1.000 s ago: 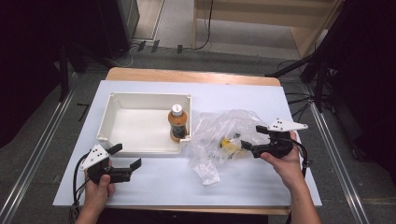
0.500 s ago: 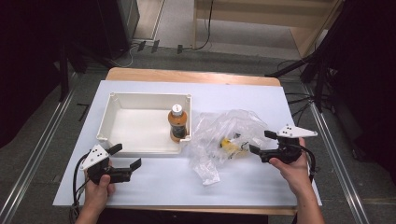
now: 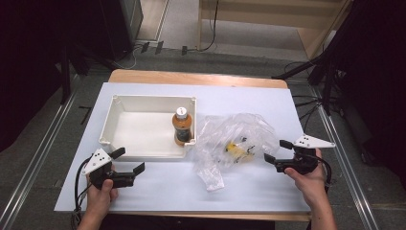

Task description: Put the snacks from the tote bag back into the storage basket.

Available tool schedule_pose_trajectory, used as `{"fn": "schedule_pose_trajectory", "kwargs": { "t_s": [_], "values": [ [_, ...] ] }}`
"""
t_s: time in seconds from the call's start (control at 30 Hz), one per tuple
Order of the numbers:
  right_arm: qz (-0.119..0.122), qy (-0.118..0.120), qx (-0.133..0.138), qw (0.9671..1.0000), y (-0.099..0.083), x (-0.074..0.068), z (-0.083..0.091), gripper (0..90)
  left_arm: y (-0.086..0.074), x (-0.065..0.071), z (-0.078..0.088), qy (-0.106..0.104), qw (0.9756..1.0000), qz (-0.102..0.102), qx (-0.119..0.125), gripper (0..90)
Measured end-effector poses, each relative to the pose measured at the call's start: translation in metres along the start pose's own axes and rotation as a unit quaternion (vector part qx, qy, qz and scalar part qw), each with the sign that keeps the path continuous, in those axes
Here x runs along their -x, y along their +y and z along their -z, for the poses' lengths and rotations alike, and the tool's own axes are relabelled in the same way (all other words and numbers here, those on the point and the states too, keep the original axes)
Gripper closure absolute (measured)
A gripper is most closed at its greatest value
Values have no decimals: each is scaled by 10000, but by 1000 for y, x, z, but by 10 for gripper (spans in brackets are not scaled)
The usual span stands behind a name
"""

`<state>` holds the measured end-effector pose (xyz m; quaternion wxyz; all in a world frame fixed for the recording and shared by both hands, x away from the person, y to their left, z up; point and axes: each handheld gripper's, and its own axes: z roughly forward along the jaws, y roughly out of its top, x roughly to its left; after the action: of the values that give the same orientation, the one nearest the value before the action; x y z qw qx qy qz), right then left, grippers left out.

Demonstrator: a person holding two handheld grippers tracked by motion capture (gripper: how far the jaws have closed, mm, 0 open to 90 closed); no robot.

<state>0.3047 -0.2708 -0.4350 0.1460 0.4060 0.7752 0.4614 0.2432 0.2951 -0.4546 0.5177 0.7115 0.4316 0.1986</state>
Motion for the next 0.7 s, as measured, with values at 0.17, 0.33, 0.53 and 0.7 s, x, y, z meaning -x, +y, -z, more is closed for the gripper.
{"fn": "schedule_pose_trajectory", "kwargs": {
  "t_s": [0.17, 0.33, 0.53, 0.7],
  "values": [
    [-75, -24, 68, 9999, -9, 5, 6, 137, 0, 0, 0, -6, 10000, 19, 18, 18],
    [-140, -90, 77, 9998, -17, 9, 10, 137, 0, 0, 0, 7, 10000, 24, 21, 18],
    [-219, -161, 89, 9996, -25, 14, 18, 137, 0, -1, 0, 2, 10000, 34, 32, 18],
    [-345, -252, 92, 9990, -37, 18, 23, 138, 0, -1, 0, -8, 10000, 40, 28, 18]
  ]
}}
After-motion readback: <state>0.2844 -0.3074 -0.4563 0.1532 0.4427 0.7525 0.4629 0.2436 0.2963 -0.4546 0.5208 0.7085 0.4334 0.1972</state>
